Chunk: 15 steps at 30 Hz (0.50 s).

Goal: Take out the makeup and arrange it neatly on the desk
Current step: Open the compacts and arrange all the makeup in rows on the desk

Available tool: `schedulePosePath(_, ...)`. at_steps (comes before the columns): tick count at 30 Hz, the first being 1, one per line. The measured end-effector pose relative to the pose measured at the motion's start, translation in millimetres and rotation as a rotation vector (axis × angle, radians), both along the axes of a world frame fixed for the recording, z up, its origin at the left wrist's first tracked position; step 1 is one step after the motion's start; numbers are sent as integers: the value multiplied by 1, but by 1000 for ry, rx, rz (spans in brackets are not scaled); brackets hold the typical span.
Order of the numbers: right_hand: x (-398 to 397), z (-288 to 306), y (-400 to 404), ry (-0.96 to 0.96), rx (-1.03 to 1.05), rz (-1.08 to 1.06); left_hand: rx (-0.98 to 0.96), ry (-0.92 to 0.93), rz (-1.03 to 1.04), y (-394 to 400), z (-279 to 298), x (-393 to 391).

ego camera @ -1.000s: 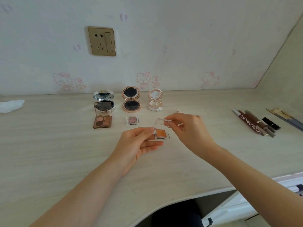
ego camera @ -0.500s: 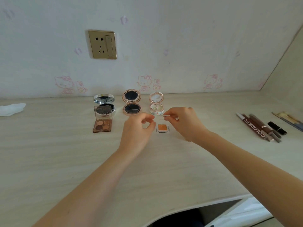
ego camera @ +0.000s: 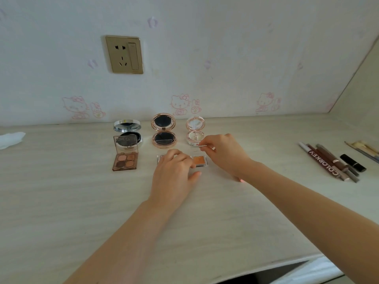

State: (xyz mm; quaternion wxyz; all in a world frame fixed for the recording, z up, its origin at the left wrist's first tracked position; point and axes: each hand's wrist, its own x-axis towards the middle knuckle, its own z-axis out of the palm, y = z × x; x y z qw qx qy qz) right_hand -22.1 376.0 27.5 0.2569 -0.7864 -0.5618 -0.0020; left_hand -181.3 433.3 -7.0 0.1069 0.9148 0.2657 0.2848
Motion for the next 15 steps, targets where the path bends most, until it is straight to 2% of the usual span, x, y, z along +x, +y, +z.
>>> schedulePosePath(15,8,6,5,14,-38,71,33,-12,-4,2,0,1)
